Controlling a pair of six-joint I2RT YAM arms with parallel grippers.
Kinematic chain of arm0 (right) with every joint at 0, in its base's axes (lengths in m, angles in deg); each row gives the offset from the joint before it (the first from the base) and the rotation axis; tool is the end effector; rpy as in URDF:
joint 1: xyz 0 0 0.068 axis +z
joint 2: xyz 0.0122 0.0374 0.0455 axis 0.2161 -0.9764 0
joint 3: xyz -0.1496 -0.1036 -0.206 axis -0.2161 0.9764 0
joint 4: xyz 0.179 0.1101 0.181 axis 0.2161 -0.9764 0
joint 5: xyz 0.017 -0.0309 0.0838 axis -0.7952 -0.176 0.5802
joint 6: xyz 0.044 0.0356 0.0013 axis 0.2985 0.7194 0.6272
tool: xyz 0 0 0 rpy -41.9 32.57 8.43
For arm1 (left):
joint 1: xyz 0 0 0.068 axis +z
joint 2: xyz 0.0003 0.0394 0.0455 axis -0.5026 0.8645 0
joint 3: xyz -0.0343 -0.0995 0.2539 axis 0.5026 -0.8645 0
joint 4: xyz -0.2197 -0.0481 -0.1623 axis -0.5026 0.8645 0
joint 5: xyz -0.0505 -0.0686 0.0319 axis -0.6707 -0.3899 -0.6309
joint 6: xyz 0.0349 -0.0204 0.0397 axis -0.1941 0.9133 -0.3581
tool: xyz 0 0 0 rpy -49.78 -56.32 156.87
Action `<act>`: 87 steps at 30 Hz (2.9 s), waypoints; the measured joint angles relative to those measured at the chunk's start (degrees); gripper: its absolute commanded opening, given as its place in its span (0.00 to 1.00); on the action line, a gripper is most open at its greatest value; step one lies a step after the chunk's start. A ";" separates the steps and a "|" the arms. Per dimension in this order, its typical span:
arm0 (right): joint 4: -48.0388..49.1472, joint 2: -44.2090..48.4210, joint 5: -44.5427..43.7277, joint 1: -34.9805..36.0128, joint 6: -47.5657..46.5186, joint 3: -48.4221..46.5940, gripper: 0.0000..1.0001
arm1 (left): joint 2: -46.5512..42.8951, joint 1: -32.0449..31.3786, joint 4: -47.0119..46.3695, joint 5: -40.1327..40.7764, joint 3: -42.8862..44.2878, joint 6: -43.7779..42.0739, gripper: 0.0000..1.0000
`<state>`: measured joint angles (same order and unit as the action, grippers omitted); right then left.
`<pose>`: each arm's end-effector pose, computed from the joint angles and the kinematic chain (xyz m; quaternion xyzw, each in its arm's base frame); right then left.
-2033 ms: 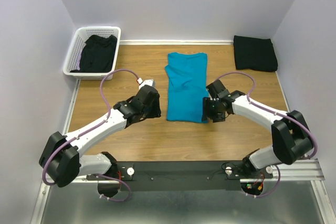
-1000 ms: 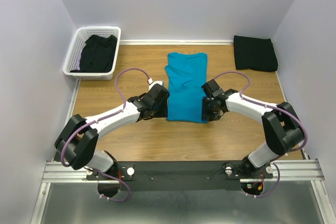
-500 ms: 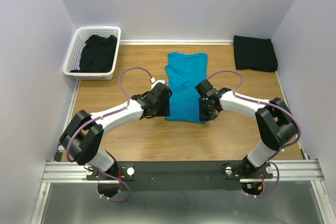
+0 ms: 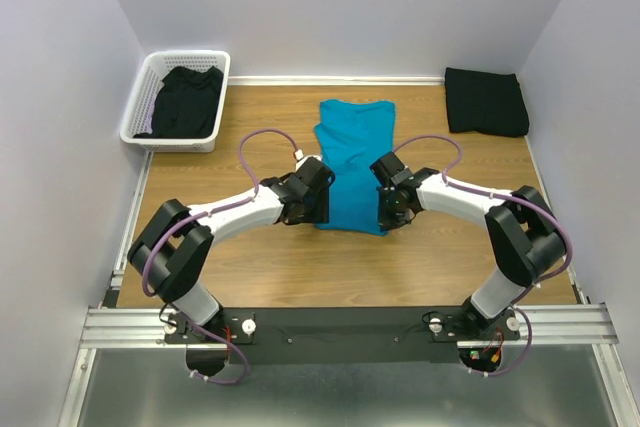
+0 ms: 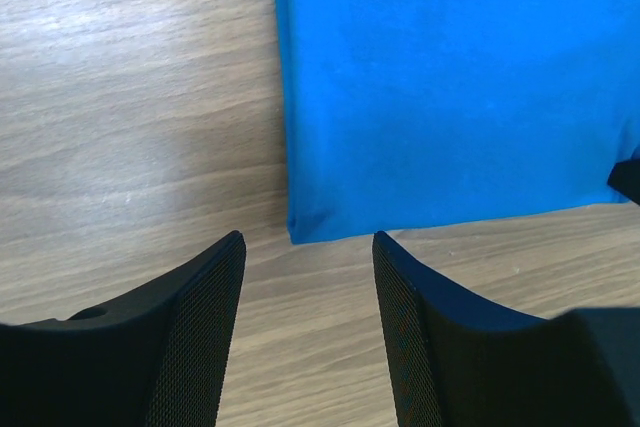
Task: Fold and stack the t-shirts
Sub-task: Fold the tshirt
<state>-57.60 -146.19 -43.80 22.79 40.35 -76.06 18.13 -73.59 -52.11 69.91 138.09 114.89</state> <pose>0.2595 0.1801 0.1446 0.0109 0.9886 0.0557 0.1397 0.2429 -0.2228 0.1782 0.0077 0.9613 -0.1330 0.2411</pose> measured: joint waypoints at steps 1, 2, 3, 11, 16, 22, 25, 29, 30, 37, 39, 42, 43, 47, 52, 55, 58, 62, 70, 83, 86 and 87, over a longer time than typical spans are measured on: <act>0.07 0.00 0.00 0.00 0.00 0.04 0.00 | 0.31 0.00 0.02 -0.09 0.24 0.00 0.63; 0.09 0.04 0.00 0.00 -0.07 0.07 0.01 | 0.79 0.00 0.11 -0.17 0.72 0.00 0.63; 0.13 0.07 0.00 0.00 -0.20 0.09 0.01 | 1.29 -0.02 0.17 -0.20 1.27 0.00 0.62; 0.28 0.13 0.04 0.04 -1.07 0.11 0.01 | 5.01 -0.11 0.87 -0.15 3.80 -0.07 0.59; 0.63 0.31 0.13 0.04 -1.42 0.37 0.01 | 6.60 -0.11 3.32 -0.07 4.46 -0.42 0.57; 0.72 0.37 0.15 0.04 -1.53 0.44 0.00 | 9.09 -0.17 4.42 0.00 5.97 -1.18 0.57; 0.72 0.39 0.15 0.04 -1.60 0.42 0.00 | 9.88 -0.28 5.11 0.11 6.93 -1.46 0.55; 0.74 0.44 0.17 0.04 -1.70 0.44 0.00 | 10.80 -0.50 6.19 0.35 8.04 -1.81 0.53; 0.74 0.44 0.17 0.04 -1.70 0.44 0.01 | 11.02 -0.61 6.45 0.50 8.31 -1.88 0.52; 0.87 0.61 0.15 0.04 -1.75 0.55 0.01 | 12.41 -1.88 7.72 1.46 9.84 -2.75 0.47; 0.90 0.63 0.15 0.07 -1.86 0.55 0.01 | 12.70 -2.10 7.93 1.57 10.14 -2.80 0.44; 0.92 0.63 0.15 0.07 -1.90 0.55 0.01 | 12.87 -2.36 7.96 1.55 10.34 -2.75 0.35; 0.92 0.66 0.15 0.07 -1.88 0.55 0.00 | 12.90 -2.47 7.89 1.53 10.34 -2.67 0.33; 0.92 0.68 0.15 0.09 -1.90 0.55 0.00 | 13.05 -2.84 7.52 1.31 10.38 -2.38 0.20; 0.96 0.70 0.13 0.15 -2.38 0.55 0.00 | 13.22 -3.17 7.06 0.72 10.45 -2.03 0.00; 1.05 1.11 0.20 0.22 -2.93 0.87 0.00 | 12.74 -3.19 6.62 0.72 9.88 -1.97 0.00; 0.13 2.54 1.49 0.26 -3.82 2.03 0.00 | 10.84 -3.43 6.23 0.61 7.63 -1.97 0.00; -4.92 5.05 5.11 0.42 -5.22 3.23 0.00 | 5.90 -6.23 9.44 -0.02 3.08 -1.31 0.00; -19.37 17.77 13.94 1.09 -6.93 3.74 0.01 | -5.95 -17.27 15.45 -7.63 -3.72 2.43 0.00; -33.86 8.59 10.99 1.01 -12.59 -18.73 0.01 | -15.15 -4.55 20.52 -12.68 2.51 1.44 0.00; -34.10 0.68 9.09 0.22 -15.41 -28.68 0.00 | -13.64 2.38 21.29 -12.35 7.23 -2.25 0.00; -34.23 -0.68 8.81 -0.04 -16.20 -30.42 0.01 | -12.33 4.57 21.18 -12.17 9.46 -3.85 0.00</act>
<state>-91.83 -146.86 -34.99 22.74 24.16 -106.49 5.80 -69.02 -30.93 57.73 147.56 111.04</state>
